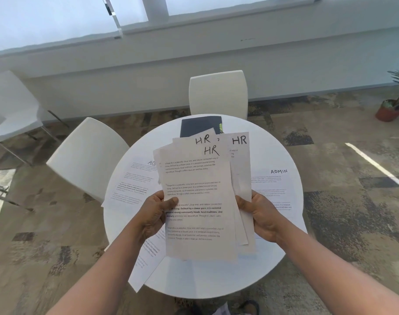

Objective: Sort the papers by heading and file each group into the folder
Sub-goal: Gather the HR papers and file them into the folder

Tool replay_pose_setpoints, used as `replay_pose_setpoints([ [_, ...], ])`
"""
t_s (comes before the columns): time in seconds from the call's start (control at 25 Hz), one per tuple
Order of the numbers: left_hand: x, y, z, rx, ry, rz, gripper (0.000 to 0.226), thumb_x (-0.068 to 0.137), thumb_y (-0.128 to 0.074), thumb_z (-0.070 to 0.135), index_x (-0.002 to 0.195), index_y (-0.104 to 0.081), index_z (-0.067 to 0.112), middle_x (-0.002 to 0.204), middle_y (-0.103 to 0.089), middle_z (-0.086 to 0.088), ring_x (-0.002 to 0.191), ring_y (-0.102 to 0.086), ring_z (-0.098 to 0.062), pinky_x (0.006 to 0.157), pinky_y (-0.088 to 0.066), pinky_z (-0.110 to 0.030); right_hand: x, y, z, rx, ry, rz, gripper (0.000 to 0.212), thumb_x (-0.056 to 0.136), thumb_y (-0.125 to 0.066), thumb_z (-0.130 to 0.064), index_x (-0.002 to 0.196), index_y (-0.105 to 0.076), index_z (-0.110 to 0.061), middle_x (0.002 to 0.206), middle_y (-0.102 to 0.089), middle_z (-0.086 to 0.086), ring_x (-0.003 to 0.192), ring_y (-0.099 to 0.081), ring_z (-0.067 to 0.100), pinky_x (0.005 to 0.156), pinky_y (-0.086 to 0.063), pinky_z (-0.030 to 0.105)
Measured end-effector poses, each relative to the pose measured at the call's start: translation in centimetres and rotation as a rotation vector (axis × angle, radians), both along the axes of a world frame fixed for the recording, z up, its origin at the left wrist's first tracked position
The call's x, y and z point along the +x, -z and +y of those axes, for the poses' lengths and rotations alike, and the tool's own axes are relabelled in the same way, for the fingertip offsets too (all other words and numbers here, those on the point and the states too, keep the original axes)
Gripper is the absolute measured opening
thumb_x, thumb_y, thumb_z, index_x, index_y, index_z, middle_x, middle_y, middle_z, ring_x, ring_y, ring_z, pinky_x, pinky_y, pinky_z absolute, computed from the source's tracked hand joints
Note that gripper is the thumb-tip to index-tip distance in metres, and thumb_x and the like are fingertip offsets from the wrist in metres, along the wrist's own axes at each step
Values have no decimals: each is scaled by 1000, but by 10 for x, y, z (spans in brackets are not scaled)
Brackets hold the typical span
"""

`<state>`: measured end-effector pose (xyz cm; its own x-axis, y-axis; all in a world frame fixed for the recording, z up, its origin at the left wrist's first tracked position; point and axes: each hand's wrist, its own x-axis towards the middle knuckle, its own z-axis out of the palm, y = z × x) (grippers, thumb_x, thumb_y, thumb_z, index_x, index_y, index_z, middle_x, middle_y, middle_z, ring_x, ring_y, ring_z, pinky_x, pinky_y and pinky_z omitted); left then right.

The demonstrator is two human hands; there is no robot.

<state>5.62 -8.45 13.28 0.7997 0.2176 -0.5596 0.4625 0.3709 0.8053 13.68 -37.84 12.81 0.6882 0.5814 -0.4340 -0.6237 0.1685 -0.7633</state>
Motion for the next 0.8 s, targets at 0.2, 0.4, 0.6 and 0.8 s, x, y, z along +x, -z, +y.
replay_pose_setpoints([
  [0.2,-1,5,-15,19,-9,24,33,100,-56,-1,133,-60,5,125,-72,-16,117,-68,-38,88,-62,-47,-6,-2,5,-126,-16,10,46,101,-51,-46,132,-65,-15,124,-74,9,115,-71,30,104,-52,54],
  [0.4,2,6,-27,157,-4,-17,29,104,-55,8,133,-58,9,123,-74,-11,115,-69,-38,97,-57,-55,-6,4,8,-198,-60,-135,33,104,-56,-40,132,-63,-25,125,-74,0,115,-71,24,94,-57,48],
  [0.6,5,-3,-39,400,-46,-141,23,101,-58,3,119,-61,17,115,-76,-3,106,-72,-30,91,-59,-50,-10,15,8,-328,49,-258,27,101,-57,0,118,-70,-17,110,-79,-2,107,-73,23,89,-60,36],
  [0.8,-2,-2,-53,473,-123,-173,37,96,-54,-8,106,-60,27,113,-73,1,106,-68,-19,86,-57,-32,-12,23,5,-367,135,-334,31,99,-57,2,110,-73,-21,110,-79,-5,100,-74,13,85,-59,29],
])
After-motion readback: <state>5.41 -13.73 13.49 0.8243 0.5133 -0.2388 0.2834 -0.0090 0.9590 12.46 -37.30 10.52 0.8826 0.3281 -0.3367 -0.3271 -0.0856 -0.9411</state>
